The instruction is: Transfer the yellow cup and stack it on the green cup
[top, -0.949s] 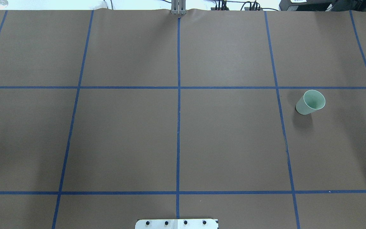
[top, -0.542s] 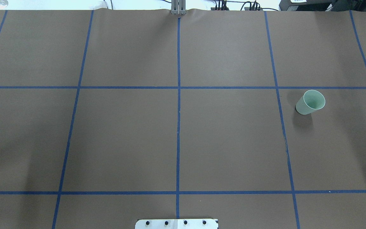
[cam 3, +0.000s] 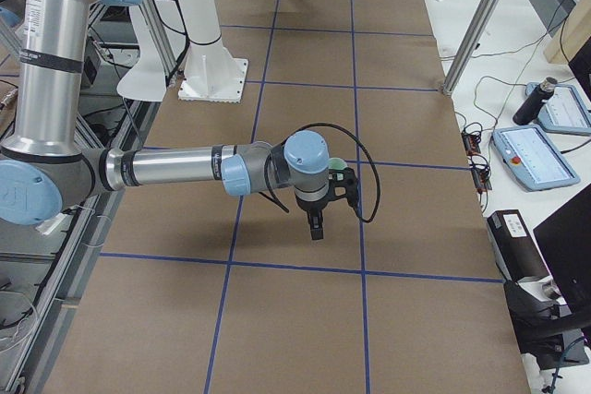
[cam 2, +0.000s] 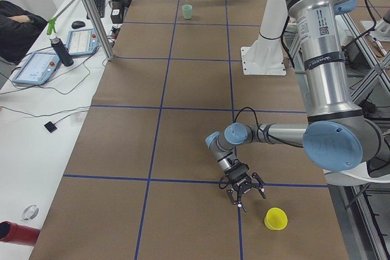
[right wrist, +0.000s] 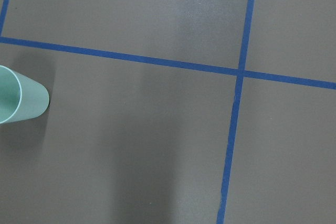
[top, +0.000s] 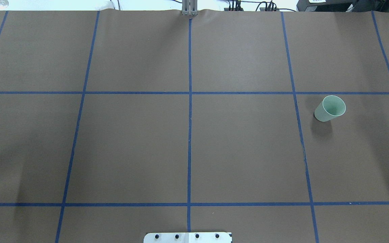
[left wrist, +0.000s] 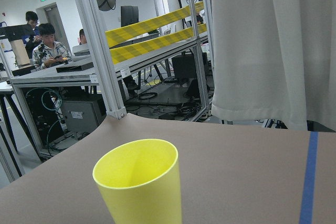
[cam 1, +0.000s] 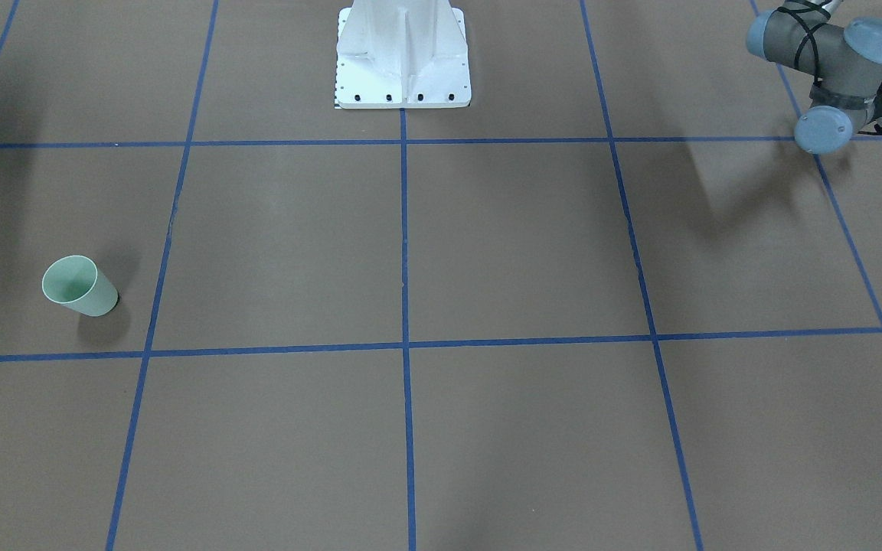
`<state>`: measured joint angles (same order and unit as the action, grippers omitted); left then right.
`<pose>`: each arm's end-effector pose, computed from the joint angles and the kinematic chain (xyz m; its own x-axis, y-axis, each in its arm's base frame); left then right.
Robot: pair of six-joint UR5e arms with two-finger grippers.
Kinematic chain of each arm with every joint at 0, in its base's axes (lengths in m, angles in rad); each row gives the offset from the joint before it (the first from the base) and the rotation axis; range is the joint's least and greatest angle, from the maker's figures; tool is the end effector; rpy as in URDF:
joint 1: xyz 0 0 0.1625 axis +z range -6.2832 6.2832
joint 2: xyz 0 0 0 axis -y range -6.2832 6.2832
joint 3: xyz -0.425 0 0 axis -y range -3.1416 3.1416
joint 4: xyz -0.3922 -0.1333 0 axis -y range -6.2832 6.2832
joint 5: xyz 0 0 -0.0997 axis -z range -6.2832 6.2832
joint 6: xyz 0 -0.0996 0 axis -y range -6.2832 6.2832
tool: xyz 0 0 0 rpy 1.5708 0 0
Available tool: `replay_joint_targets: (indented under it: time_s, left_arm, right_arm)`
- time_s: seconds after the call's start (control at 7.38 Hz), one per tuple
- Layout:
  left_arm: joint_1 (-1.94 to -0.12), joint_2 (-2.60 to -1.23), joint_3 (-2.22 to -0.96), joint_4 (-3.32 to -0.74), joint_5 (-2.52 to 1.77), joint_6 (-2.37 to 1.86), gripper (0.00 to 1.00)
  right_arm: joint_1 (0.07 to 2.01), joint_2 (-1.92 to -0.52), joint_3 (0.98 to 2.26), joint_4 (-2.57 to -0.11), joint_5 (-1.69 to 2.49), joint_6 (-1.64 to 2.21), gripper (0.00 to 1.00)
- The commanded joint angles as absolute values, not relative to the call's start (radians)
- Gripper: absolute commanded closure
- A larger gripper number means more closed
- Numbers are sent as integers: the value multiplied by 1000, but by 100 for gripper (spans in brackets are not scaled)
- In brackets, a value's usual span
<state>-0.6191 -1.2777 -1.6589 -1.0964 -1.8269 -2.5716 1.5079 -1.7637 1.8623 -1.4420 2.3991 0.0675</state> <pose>0.1639 -0.2495 0.7868 -0.2399 -0.8291 0.5050 0.9063 -0.0048 0.4226 0.0333 -0.4241 0.5841 0.6670 -0.1422 0.7314 0.0163 0.9842 0.1765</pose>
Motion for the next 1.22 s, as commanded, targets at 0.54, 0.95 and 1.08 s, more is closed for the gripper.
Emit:
replay_joint_targets:
  time_s: [0.54,0.95,1.08]
  left_arm:
    - [-620,-1275,-1594,-1109,-1864,-2606,0]
    - [-620,-1275,-1556,-1121,-1876,-2625,0]
    - [-620,-1275,-1552,-1121,-1884,-2635,0]
  right_arm:
    - [1508,-1767,1862,-1442,2399,67,0]
    - [1508,-1770,1862,-1442,2399,67,0]
    - [1508,-1775,1862,-1442,2399,67,0]
